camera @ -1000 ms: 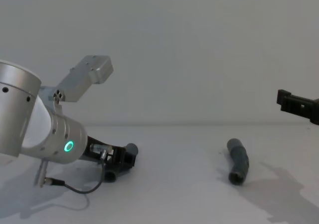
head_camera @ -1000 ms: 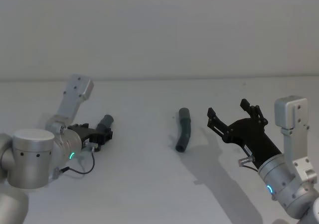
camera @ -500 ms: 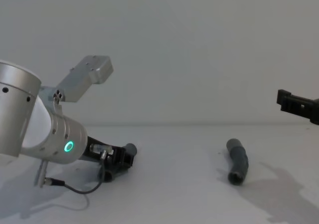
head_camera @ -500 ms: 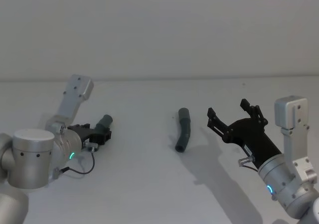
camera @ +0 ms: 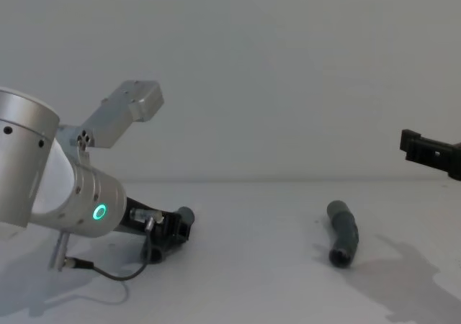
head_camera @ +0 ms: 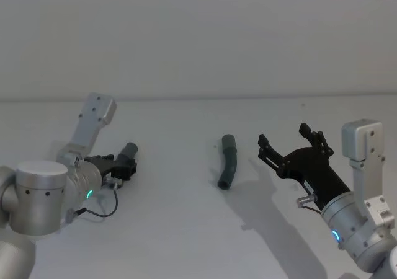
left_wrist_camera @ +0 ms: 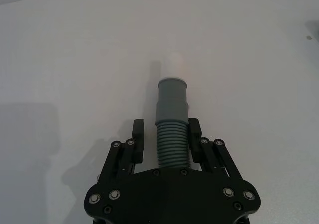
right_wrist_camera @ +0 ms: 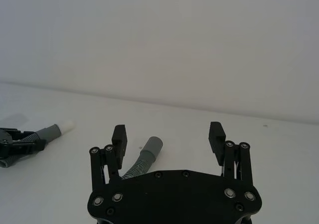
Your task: Use both hands to pick up one end of the pipe from the table, align the ends, and insert them.
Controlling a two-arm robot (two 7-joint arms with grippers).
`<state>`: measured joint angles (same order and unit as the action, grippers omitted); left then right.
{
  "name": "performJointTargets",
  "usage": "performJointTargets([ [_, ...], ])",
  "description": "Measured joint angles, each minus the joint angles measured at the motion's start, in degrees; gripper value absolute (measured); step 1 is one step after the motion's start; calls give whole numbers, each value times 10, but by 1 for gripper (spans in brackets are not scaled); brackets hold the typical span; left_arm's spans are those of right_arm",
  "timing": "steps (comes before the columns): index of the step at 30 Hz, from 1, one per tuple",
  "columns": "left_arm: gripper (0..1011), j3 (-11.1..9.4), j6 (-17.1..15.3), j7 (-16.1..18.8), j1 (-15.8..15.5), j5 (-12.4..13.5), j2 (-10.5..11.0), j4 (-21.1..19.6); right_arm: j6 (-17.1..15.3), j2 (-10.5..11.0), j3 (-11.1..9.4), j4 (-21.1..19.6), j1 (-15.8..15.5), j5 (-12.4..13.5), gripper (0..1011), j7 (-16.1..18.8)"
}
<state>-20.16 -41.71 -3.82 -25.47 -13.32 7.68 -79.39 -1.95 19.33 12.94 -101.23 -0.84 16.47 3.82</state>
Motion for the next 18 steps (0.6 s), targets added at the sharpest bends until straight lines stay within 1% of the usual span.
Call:
performJointTargets([
  [18,374,0,0,0,0,0,0,0,0,0,0,0,0,0,1000,0],
])
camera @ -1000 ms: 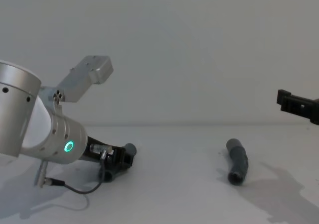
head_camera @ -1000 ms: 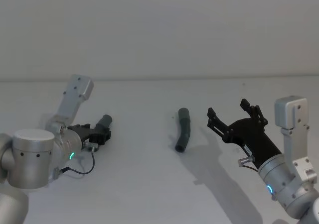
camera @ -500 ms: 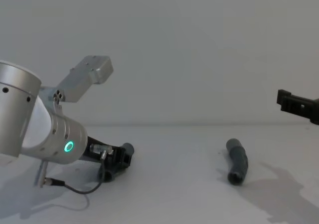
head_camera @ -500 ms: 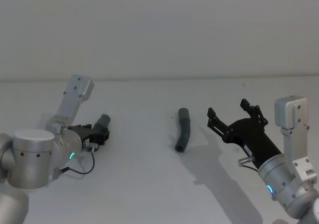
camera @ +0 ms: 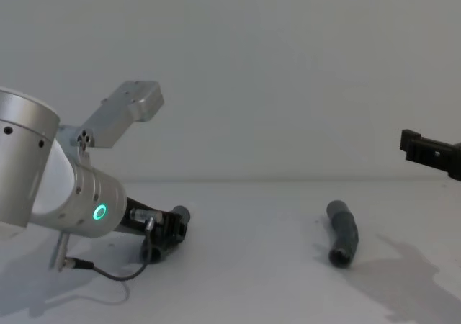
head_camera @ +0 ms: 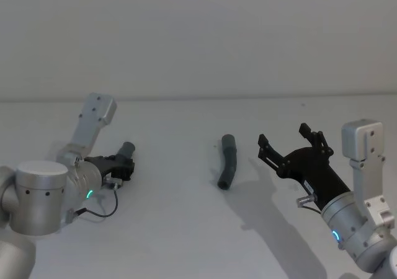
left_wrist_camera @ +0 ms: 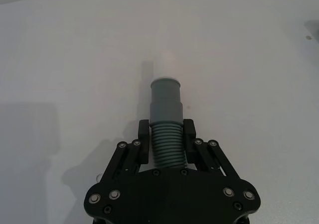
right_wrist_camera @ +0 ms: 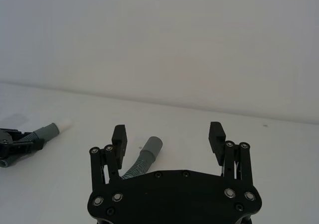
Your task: Use both hands to pick up one end of the pipe from the table, align the ends, and insert them.
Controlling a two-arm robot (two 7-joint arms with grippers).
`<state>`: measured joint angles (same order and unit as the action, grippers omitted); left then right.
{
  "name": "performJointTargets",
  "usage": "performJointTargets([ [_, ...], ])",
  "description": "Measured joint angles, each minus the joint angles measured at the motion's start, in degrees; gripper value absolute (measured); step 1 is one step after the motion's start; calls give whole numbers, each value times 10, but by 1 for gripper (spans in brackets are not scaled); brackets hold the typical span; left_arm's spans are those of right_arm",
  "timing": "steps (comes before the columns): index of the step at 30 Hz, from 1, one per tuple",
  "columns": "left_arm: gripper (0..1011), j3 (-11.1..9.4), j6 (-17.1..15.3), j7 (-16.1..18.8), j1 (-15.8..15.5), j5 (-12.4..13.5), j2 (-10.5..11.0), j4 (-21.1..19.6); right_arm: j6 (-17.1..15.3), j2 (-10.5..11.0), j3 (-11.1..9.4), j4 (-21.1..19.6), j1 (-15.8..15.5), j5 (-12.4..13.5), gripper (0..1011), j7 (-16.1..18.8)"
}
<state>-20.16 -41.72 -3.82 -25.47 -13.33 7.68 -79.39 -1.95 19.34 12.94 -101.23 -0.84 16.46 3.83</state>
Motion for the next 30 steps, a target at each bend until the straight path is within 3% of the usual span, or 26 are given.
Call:
performJointTargets([
  [21,320,0,0,0,0,0,0,0,-6,-2,-1,0,1,0,1000,0],
  [30,320,0,0,0,0,0,0,0,-68,-10,-1,-10,16,8,1000,-7],
])
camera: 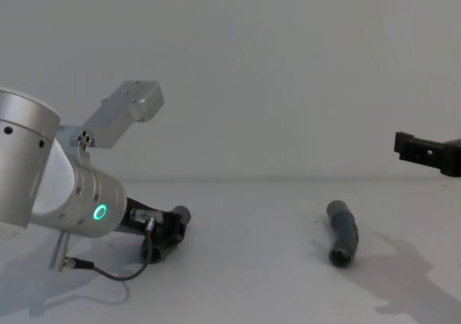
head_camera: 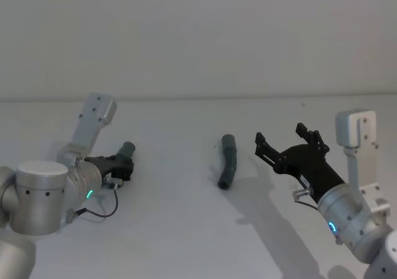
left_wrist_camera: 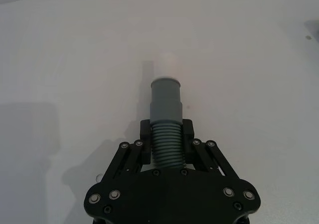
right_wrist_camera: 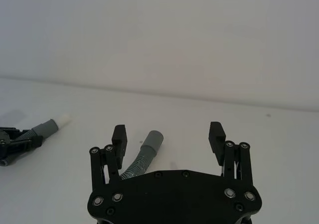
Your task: Use both hands to pick up one end of the pipe from the table, align the ends, and insert them.
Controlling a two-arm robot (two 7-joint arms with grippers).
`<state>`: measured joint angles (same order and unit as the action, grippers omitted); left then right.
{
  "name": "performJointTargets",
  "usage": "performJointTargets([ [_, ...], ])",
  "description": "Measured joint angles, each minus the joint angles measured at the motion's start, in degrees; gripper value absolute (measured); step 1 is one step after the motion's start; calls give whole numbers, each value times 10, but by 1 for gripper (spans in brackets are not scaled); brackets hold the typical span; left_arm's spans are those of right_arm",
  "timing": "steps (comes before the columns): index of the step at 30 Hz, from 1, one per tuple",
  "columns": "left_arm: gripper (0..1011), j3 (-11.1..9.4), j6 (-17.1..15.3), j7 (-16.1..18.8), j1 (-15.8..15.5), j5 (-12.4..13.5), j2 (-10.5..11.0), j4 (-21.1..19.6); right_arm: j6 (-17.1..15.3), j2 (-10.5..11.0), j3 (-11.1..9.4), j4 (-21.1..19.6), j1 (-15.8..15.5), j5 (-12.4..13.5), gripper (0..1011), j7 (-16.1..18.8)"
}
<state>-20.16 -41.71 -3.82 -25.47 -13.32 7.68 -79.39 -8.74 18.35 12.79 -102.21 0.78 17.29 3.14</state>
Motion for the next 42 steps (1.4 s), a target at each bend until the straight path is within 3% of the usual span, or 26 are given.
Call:
performJointTargets([
  [6,320,0,0,0,0,0,0,0,-57,-8,3,-4,17,7,1000,-6],
  [14,320,0,0,0,0,0,0,0,-159,-27,18,4,59,14,1000,-17],
  [19,320,0,0,0,0,0,0,0,-197,-39,29,22,84,13,1000,-23],
  [28,320,0,0,0,0,0,0,0,-228,-58,47,64,123,2,1000,-31],
  [42,320,0,0,0,0,0,0,0,-237,-82,64,132,166,-18,1000,-39],
])
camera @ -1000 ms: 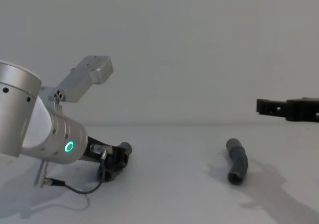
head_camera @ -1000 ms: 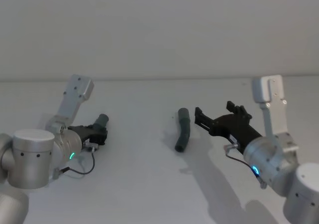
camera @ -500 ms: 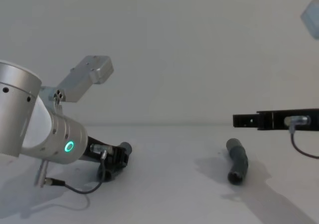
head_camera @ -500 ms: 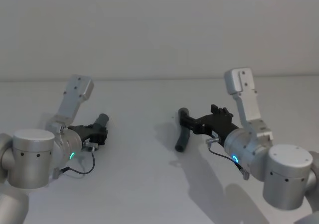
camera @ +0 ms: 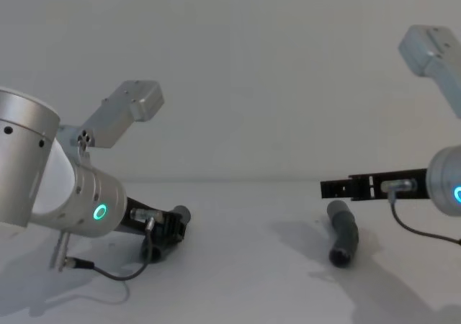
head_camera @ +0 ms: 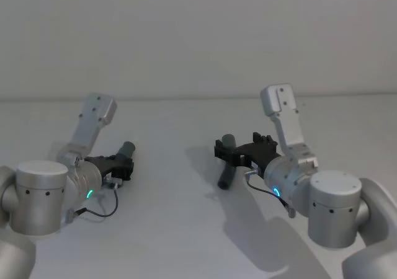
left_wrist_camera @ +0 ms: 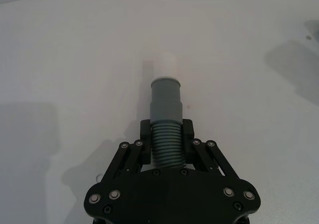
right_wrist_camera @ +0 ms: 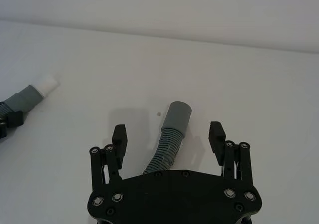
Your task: Use both hands to pick up one end of the pipe from the table, align the ends, and insert them.
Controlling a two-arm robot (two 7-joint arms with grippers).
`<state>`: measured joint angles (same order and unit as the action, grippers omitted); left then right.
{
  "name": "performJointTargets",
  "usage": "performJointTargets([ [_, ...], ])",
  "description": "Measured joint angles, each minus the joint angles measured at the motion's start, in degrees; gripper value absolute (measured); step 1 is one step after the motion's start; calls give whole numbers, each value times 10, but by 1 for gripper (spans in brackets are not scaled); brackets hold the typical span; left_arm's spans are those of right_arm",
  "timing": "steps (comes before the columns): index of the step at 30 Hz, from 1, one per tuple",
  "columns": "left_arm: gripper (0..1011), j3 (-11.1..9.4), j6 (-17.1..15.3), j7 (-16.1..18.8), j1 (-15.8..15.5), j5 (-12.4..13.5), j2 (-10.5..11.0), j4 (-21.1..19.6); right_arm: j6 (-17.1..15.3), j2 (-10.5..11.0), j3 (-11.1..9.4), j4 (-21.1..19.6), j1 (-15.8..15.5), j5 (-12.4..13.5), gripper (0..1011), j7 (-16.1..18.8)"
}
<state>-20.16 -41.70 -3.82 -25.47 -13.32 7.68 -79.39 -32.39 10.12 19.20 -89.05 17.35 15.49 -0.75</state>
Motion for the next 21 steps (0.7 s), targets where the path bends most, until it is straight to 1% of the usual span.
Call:
performJointTargets([
  [4,320,0,0,0,0,0,0,0,0,-9,4,22,13,-6,1000,-4],
  [5,320,0,0,0,0,0,0,0,0,-9,4,22,13,-6,1000,-4],
  [13,320,0,0,0,0,0,0,0,1,-25,9,61,31,-16,1000,-10],
  [21,320,0,0,0,0,0,0,0,1,-33,7,87,39,-21,1000,-15],
])
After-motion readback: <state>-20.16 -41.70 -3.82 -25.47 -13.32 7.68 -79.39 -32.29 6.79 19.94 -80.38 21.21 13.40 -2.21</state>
